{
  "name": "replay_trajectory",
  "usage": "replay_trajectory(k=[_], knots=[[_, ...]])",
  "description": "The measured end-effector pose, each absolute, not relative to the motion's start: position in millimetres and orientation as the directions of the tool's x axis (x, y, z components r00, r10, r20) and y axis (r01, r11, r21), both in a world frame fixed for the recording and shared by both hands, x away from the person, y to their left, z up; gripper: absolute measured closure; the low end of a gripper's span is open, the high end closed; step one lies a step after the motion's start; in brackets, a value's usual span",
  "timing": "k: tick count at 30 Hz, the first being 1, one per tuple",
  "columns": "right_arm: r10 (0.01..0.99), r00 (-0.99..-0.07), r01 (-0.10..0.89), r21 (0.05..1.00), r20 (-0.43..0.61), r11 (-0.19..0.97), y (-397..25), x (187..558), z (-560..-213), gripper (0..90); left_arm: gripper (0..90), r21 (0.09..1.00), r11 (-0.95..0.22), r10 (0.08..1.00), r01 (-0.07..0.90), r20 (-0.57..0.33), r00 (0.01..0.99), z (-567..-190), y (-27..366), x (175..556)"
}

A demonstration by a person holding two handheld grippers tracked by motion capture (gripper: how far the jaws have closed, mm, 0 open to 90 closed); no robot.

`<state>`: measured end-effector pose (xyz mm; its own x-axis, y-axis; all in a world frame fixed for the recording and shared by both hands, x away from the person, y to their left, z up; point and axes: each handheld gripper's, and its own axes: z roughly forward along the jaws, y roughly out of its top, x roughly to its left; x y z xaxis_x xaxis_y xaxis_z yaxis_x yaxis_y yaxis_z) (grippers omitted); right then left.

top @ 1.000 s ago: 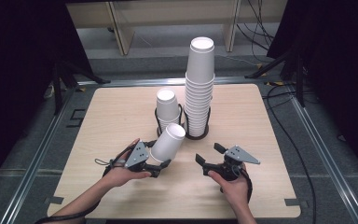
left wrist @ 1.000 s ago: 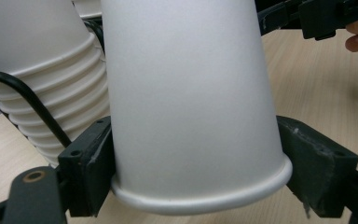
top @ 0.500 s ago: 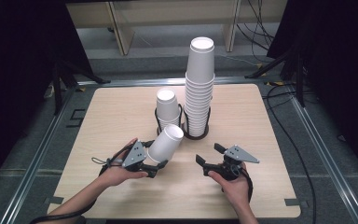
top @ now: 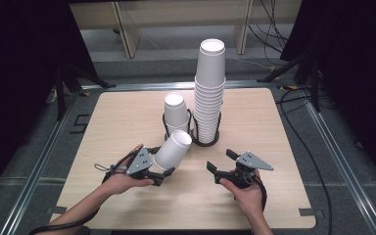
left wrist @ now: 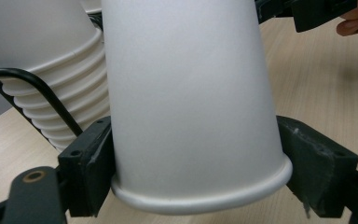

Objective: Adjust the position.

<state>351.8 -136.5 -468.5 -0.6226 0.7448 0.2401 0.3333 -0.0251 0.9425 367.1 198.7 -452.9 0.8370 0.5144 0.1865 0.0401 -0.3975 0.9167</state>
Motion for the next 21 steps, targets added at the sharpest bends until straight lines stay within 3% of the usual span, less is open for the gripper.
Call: replay_trajectory(k=[21], knots=[[0.73, -0.654, 0.315, 0.949, 0.197, 0.027, -136.2, 357.9, -465.0, 8.1, 18.3, 0.898, -0.438, 0.485, 0.038, 0.201, 0.851, -450.6, 204.8, 367.2]])
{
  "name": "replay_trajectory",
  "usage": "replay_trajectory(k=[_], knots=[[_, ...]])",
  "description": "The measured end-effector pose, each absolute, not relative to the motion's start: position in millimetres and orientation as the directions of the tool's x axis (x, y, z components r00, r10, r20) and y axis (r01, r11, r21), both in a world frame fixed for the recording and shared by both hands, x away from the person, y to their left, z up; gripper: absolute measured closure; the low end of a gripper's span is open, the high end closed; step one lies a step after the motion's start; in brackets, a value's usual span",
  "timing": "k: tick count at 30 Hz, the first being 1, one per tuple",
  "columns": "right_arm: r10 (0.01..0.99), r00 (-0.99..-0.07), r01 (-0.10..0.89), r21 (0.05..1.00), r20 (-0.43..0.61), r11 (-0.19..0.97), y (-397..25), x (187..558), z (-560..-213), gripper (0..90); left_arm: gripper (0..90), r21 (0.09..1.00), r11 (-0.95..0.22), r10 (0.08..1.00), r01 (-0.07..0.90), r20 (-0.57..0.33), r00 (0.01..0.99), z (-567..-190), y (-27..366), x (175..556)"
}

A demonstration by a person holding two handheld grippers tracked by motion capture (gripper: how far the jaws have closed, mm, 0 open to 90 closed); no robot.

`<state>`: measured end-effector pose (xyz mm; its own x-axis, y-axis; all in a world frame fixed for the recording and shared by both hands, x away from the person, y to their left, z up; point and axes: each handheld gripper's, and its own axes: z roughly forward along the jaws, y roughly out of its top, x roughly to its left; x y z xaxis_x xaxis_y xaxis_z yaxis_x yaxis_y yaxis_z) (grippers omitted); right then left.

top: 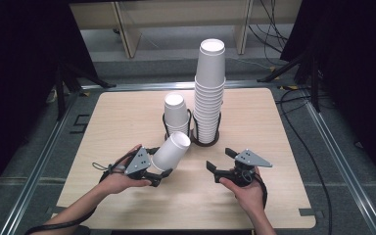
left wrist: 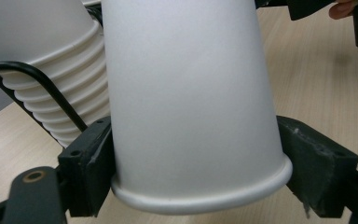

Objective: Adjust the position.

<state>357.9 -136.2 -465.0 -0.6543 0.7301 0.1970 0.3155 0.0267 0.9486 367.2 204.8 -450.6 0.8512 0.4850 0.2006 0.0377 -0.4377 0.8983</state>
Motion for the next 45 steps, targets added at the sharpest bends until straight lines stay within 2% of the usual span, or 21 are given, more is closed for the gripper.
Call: replay_trajectory(k=[22, 38, 45], knots=[[0.708, -0.686, 0.315, 0.946, 0.17, 0.078, -138.9, 359.8, -463.1, 8.4, 18.3, 0.89, -0.456, 0.471, 0.019, 0.223, 0.853, -443.8, 210.8, 367.8], [0.694, -0.707, 0.31, 0.941, 0.132, 0.137, -142.7, 360.9, -462.1, 13.3, 18.2, 0.871, -0.492, 0.44, 0.006, 0.242, 0.865, -440.9, 214.7, 369.0], [0.682, -0.722, 0.298, 0.942, 0.119, 0.152, -143.9, 363.0, -463.0, 13.3, 18.2, 0.849, -0.528, 0.39, -0.009, 0.252, 0.886, -438.6, 213.9, 368.9]])
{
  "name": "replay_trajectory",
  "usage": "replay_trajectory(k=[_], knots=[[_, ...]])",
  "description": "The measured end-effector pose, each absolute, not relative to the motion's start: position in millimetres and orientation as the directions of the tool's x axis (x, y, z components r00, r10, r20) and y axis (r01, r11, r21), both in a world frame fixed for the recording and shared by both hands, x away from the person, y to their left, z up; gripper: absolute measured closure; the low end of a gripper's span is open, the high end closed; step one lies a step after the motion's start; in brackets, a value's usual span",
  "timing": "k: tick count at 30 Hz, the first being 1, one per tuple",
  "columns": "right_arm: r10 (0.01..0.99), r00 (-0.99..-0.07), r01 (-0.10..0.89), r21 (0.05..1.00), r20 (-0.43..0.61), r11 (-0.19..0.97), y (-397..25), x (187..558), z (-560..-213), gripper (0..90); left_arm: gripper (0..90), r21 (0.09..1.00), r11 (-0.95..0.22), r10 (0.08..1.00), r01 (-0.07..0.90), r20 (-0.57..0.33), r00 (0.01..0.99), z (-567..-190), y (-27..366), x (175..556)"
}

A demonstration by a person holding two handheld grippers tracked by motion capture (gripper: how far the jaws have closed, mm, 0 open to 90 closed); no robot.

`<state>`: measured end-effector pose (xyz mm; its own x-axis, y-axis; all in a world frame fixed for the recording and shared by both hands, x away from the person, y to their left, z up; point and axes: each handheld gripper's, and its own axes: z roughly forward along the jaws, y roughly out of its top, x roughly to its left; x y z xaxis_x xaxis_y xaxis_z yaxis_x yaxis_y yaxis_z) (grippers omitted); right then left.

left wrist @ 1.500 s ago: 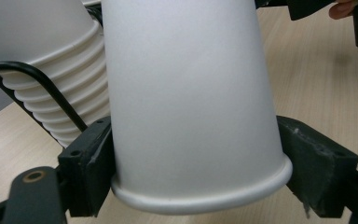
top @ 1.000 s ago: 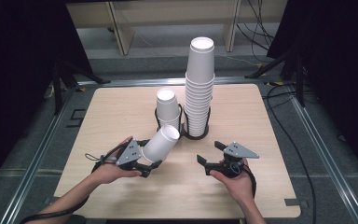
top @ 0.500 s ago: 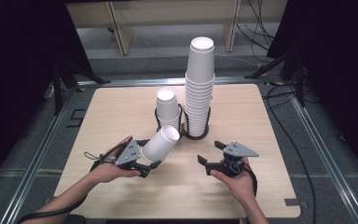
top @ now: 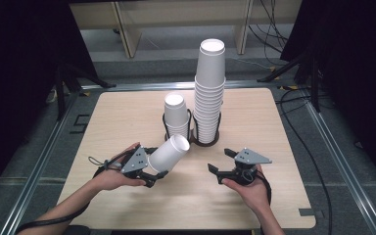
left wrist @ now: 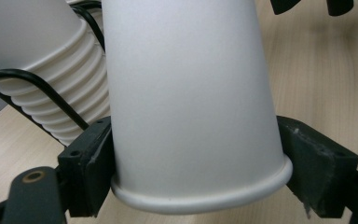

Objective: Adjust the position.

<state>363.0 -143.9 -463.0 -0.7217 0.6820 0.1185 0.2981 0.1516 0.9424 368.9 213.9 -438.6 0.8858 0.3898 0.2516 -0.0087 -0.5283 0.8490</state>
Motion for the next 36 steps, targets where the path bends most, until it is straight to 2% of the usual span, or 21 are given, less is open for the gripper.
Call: replay_trajectory(k=[3, 6, 7, 8, 15, 16, 20, 31, 32, 36], knots=[[0.665, -0.733, 0.313, 0.938, 0.14, 0.147, -143.1, 363.2, -463.1, 13.3, 18.2, 0.843, -0.537, 0.377, -0.014, 0.255, 0.89, -437.5, 213.2, 369.2], [0.658, -0.743, 0.309, 0.934, 0.119, 0.181, -144.8, 363.6, -461.7, 13.3, 18.2, 0.838, -0.546, 0.366, -0.02, 0.26, 0.894, -436.9, 212.9, 369.5], [0.656, -0.749, 0.279, 0.942, 0.092, 0.187, -145.5, 365.7, -462.0, 13.3, 18.2, 0.837, -0.547, 0.364, -0.022, 0.262, 0.894, -436.8, 212.7, 369.6], [0.652, -0.75, 0.302, 0.935, 0.112, 0.188, -145.7, 364.6, -461.5, 13.3, 18.2, 0.833, -0.553, 0.356, -0.023, 0.261, 0.897, -436.7, 212.3, 369.6], [0.639, -0.765, 0.295, 0.926, 0.082, 0.234, -147.3, 365.5, -459.6, 13.3, 18.2, 0.824, -0.566, 0.331, -0.034, 0.265, 0.906, -436.7, 211.0, 370.1], [0.633, -0.767, 0.319, 0.918, 0.105, 0.234, -146.6, 364.7, -459.3, 13.3, 18.2, 0.804, -0.592, 0.318, -0.048, 0.288, 0.903, -435.3, 212.0, 371.7], [0.623, -0.779, 0.289, 0.923, 0.074, 0.253, -147.7, 366.4, -459.4, 13.4, 18.2, 0.81, -0.585, 0.318, -0.035, 0.269, 0.909, -435.0, 210.5, 370.6], [0.61, -0.786, 0.308, 0.918, 0.098, 0.25, -146.8, 365.4, -460.6, 13.3, 18.1, 0.78, -0.624, 0.264, -0.05, 0.27, 0.926, -435.1, 208.4, 373.0], [0.608, -0.791, 0.286, 0.919, 0.066, 0.272, -147.7, 366.3, -460.1, 13.4, 18.1, 0.77, -0.636, 0.25, -0.054, 0.271, 0.929, -435.1, 208.8, 373.1], [0.604, -0.792, 0.305, 0.917, 0.094, 0.257, -147.1, 365.9, -460.0, 13.4, 18.1, 0.761, -0.646, 0.238, -0.057, 0.273, 0.932, -434.8, 208.4, 373.8]])
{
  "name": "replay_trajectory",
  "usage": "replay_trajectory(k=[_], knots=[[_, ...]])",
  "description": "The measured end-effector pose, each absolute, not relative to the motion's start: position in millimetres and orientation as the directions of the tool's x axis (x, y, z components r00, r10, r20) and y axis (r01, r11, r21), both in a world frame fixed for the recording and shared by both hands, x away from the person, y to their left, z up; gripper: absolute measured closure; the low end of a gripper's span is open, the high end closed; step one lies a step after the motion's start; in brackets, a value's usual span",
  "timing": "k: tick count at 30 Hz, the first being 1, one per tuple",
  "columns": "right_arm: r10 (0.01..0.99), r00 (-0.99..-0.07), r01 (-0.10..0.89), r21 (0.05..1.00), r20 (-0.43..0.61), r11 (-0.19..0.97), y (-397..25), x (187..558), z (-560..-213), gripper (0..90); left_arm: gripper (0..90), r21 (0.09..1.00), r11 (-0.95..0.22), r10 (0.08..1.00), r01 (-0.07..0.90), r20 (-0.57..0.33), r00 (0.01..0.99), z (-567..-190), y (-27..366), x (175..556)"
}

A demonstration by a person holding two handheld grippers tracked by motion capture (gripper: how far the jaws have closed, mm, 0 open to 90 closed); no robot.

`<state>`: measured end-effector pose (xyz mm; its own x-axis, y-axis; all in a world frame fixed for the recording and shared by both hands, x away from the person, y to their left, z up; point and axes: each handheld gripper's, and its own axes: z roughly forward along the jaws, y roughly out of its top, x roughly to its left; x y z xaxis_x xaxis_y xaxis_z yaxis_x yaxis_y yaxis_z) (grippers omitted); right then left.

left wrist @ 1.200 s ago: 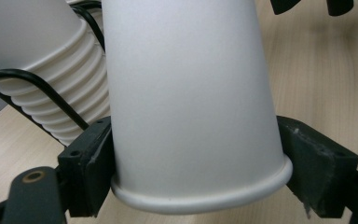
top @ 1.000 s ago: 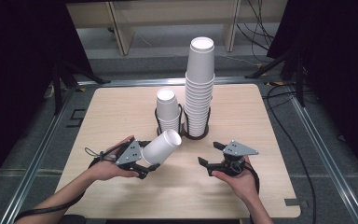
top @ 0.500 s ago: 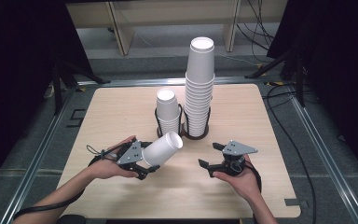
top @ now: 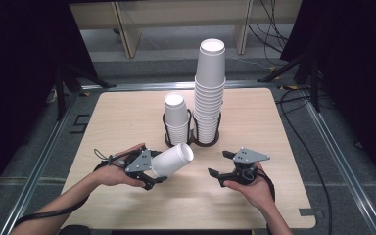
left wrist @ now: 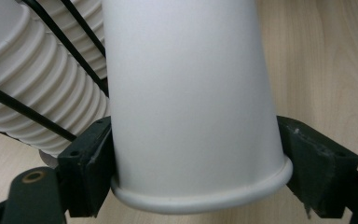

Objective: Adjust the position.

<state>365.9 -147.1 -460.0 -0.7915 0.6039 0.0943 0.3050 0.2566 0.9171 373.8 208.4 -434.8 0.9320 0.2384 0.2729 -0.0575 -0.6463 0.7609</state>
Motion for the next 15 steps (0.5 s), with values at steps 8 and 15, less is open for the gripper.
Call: replay_trajectory(k=[8, 15], knots=[[0.588, -0.805, 0.294, 0.913, 0.077, 0.282, -146.0, 366.5, -458.8, 13.4, 18.0, 0.737, -0.673, 0.213, -0.069, 0.283, 0.935, -433.9, 207.3, 376.5], [0.576, -0.814, 0.295, 0.906, 0.073, 0.302, -145.6, 366.1, -458.6, 13.4, 18.0, 0.711, -0.698, 0.191, -0.084, 0.298, 0.935, -433.2, 207.3, 377.4]])
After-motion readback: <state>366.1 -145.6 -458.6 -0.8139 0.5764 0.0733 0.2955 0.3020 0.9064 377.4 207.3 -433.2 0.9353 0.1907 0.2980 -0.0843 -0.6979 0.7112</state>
